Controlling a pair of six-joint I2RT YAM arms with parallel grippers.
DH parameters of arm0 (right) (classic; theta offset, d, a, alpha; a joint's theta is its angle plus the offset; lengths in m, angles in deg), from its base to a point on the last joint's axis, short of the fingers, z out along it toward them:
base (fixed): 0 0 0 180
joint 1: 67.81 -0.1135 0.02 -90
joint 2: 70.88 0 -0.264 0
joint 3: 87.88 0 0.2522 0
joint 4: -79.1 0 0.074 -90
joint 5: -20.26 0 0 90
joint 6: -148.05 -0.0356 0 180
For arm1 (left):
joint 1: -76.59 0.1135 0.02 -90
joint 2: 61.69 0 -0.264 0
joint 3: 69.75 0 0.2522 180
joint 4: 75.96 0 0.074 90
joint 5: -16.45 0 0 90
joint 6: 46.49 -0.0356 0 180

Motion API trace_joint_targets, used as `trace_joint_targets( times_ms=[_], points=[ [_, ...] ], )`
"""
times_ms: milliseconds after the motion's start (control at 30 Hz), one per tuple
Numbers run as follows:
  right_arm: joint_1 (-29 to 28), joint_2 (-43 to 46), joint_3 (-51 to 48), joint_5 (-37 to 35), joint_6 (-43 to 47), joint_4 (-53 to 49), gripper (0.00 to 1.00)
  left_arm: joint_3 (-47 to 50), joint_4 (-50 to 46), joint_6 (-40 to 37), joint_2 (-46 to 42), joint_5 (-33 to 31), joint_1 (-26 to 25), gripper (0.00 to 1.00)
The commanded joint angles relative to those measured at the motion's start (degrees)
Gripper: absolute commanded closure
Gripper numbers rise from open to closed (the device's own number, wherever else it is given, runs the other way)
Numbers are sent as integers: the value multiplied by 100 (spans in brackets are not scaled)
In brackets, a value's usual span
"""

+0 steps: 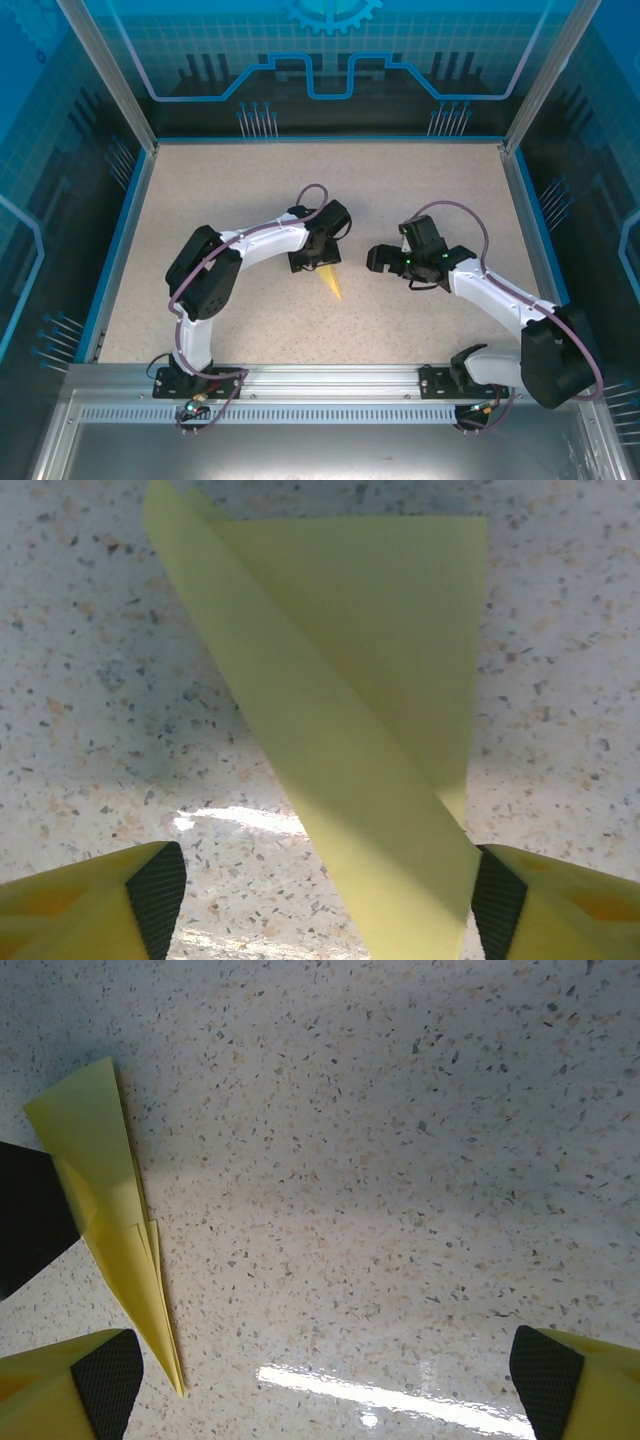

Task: Fold a paper plane with a square sheet of paper (pick it up from the middle)
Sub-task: Turn over a paper plane at the center of the table.

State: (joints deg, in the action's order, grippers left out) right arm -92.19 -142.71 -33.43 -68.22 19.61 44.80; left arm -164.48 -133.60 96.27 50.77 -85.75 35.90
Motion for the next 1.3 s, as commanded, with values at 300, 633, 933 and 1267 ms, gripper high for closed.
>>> trace_joint_targets(
  times_ms=[300,633,933,1267],
  points=[
    [109,-85,33,77,-120,-73,3,60,-143,536,-210,-181,-2,44],
    [109,-80,76,93,-129,-125,3,214,64,847,-397,-236,-1,71],
    [117,64,93,94,-148,-205,4,304,361,491,-689,-86,-3,100],
    [275,587,105,301,-155,-231,4,566,1426,-628,-1638,1025,30,100]
  ],
)
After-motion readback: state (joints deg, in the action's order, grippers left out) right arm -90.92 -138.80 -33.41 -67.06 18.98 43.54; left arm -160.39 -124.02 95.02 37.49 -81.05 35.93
